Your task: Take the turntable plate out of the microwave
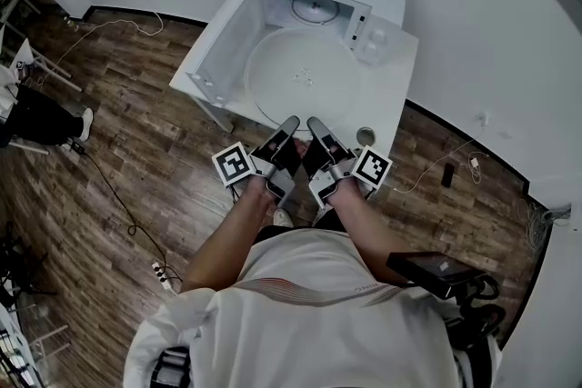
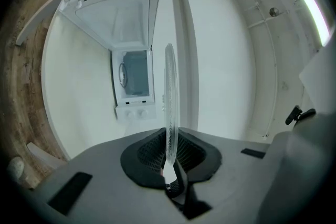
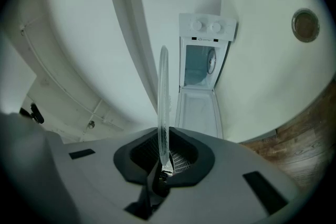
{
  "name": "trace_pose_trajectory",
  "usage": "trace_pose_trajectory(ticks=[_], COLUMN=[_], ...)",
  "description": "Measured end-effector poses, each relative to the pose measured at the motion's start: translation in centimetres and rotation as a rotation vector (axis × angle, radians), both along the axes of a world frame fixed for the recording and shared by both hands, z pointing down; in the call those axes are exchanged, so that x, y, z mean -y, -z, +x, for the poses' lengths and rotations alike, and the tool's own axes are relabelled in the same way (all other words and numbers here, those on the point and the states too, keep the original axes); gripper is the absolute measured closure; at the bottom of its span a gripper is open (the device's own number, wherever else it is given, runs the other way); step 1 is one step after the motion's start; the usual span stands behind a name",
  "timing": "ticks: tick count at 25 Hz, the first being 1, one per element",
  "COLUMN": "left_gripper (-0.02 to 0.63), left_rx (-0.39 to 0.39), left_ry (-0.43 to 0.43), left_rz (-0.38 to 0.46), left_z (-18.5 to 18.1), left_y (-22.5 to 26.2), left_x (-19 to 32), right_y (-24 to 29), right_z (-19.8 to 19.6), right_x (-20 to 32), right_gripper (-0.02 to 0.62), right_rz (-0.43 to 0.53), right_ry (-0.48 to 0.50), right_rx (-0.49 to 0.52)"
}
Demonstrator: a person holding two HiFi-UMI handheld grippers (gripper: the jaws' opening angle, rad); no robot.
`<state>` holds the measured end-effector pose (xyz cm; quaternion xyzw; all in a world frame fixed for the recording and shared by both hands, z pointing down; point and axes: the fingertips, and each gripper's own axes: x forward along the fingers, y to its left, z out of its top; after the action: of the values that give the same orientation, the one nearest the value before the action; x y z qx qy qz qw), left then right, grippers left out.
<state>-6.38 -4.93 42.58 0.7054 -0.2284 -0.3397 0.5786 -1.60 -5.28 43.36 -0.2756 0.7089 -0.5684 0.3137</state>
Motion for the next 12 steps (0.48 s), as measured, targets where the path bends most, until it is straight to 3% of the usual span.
trace_pose_trajectory(ticks=[12], left_gripper=[0.565], left_rx=[0.02], left_ry=[0.036], left_rz=[0.054], left_z=[2.7], left_y=[3.1], left_x=[-2.1], right_y=[3.2], right_z=[2.7], right_x=[-1.9], right_gripper=[0.565], right_rz=[0.066], right_ry=[0.054], right_rx=[-0.005])
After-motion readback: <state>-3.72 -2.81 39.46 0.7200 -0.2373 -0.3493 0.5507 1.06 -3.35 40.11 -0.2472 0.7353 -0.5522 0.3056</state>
